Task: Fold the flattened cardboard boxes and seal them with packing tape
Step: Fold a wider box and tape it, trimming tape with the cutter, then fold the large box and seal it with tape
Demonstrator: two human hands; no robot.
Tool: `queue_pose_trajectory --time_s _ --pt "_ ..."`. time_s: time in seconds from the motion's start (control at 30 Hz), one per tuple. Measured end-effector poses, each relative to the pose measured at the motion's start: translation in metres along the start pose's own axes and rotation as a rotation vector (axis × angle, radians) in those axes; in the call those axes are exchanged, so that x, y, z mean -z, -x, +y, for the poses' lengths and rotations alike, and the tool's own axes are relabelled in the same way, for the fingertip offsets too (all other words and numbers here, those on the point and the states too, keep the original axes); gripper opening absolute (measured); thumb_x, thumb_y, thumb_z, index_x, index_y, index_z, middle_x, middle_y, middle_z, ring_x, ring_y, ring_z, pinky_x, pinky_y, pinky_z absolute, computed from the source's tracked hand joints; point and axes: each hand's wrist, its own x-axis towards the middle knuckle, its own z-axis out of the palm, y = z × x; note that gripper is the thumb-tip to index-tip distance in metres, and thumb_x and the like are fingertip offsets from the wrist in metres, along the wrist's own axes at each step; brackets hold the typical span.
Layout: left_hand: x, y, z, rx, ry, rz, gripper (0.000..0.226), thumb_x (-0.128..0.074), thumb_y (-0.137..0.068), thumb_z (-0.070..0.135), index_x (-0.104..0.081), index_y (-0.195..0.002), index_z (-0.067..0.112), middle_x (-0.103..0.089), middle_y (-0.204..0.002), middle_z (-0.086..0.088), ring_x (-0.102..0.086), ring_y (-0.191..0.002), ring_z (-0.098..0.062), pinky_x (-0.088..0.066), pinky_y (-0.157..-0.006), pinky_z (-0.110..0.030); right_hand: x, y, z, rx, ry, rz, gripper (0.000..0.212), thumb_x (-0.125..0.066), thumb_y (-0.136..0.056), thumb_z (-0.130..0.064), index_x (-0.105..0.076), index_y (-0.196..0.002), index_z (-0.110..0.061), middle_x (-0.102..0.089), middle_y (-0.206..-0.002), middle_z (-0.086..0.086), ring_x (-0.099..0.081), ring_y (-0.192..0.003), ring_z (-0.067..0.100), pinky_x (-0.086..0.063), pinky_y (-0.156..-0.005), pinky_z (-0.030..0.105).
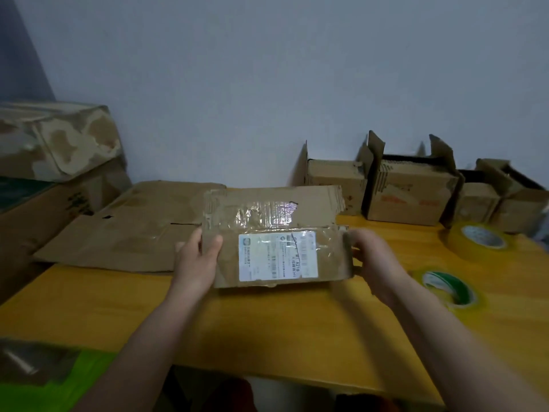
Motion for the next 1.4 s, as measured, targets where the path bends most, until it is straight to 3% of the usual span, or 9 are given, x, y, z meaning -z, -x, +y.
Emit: queue_pose_trajectory --time_s 0.13,0.23,0.4,0.5,0.6,0.8,1.17,1.33,1.4 --pt "0.010 0.009 -0.010 -0.071 -0.028 -0.033 0.036 -0.058 -0.095 0.024 -0.057 -0.131 0.018 -0.057 -0.120 -0.001 -0.058 -0.108 -0.021 -0.050 -0.080 -0.028 0.016 0.009 -0.008 -0.173 -0.071 -0.037 0.055 -0.035 -0.089 -0.068 -0.055 -0.112 -0.022 -0.064 -0.107 0.012 -0.061 -0.103 0.030 -0.050 -0.089 0.051" --pt "0.008 0.019 -0.028 -0.003 0.027 -0.019 0.035 -0.055 -0.097 0.011 -0.057 -0.132 0.014 -0.059 -0.110 0.002 -0.058 -0.103 -0.015 -0.045 -0.069 -0.016 0.013 0.020 0.005 -0.200 0.057 -0.123 0.037 -0.050 -0.093 -0.048 -0.058 -0.118 -0.022 -0.061 -0.113 0.011 -0.059 -0.105 0.027 -0.050 -0.090 0.051" --pt "0.001 0.023 -0.035 0.313 0.479 -0.017 0.034 -0.040 -0.102 0.032 -0.057 -0.130 0.021 -0.062 -0.125 -0.008 -0.057 -0.116 -0.029 -0.043 -0.103 -0.046 -0.004 0.026 0.031 -0.160 -0.037 -0.019 0.063 -0.061 -0.090 -0.011 -0.033 -0.146 -0.013 -0.059 -0.120 0.008 -0.057 -0.110 0.025 -0.048 -0.095 0.044" --pt "-0.008 0.030 -0.026 0.225 0.392 -0.049 0.048 -0.044 -0.099 0.045 -0.040 -0.141 0.021 -0.054 -0.126 0.002 -0.053 -0.117 -0.023 -0.043 -0.100 -0.041 -0.019 0.023 0.035 -0.176 0.040 -0.081 0.037 -0.050 -0.098 -0.015 -0.051 -0.134 -0.021 -0.064 -0.113 -0.001 -0.058 -0.102 0.017 -0.050 -0.083 0.036" --pt "-0.004 0.016 -0.023 0.168 0.319 0.051 0.049 -0.050 -0.098 0.039 -0.037 -0.141 0.019 -0.050 -0.124 0.002 -0.049 -0.108 -0.018 -0.041 -0.088 -0.034 -0.035 0.011 0.027 -0.165 0.033 -0.132 0.042 -0.039 -0.101 -0.009 -0.048 -0.137 -0.030 -0.060 -0.112 -0.010 -0.055 -0.098 0.008 -0.047 -0.071 0.030" --pt "0.002 -0.035 -0.009 0.031 0.243 0.147 0.069 -0.050 -0.098 0.040 -0.013 -0.153 0.022 -0.035 -0.152 -0.002 -0.037 -0.136 -0.025 -0.034 -0.105 -0.040 -0.066 -0.037 0.004 -0.033 -0.008 -0.176 0.056 -0.036 -0.099 0.002 -0.036 -0.145 -0.030 -0.054 -0.128 -0.003 -0.055 -0.107 0.013 -0.050 -0.090 0.032" --pt "-0.048 -0.164 -0.016 0.032 0.184 0.198 0.082 -0.058 -0.094 0.032 -0.001 -0.154 0.031 -0.015 -0.160 -0.008 -0.023 -0.144 -0.031 -0.026 -0.112 -0.053 -0.099 -0.151 0.009 -0.006 0.083 -0.140 0.077 -0.044 -0.092 0.009 -0.016 -0.151 -0.032 -0.040 -0.147 0.003 -0.040 -0.133 0.023 -0.038 -0.110 0.046" --pt "-0.090 -0.205 -0.030 -0.086 0.076 0.119 0.089 -0.057 -0.095 0.012 0.006 -0.150 0.044 -0.003 -0.162 -0.007 -0.019 -0.146 -0.030 -0.031 -0.110 -0.050 -0.104 -0.195 0.027 0.024 0.229 0.017 0.050 -0.043 -0.091 0.012 -0.030 -0.127 -0.020 -0.043 -0.136 0.009 -0.048 -0.119 0.021 -0.050 -0.091 0.032" --pt "-0.109 -0.222 -0.036 -0.088 -0.007 0.048 0.089 -0.055 -0.095 0.009 0.005 -0.150 0.045 0.006 -0.162 -0.005 -0.015 -0.147 -0.030 -0.033 -0.111 -0.045 -0.105 -0.214 0.032 0.036 0.329 0.034 0.039 -0.040 -0.088 0.014 -0.036 -0.110 -0.017 -0.034 -0.143 0.008 -0.038 -0.130 0.025 -0.046 -0.099 0.036"
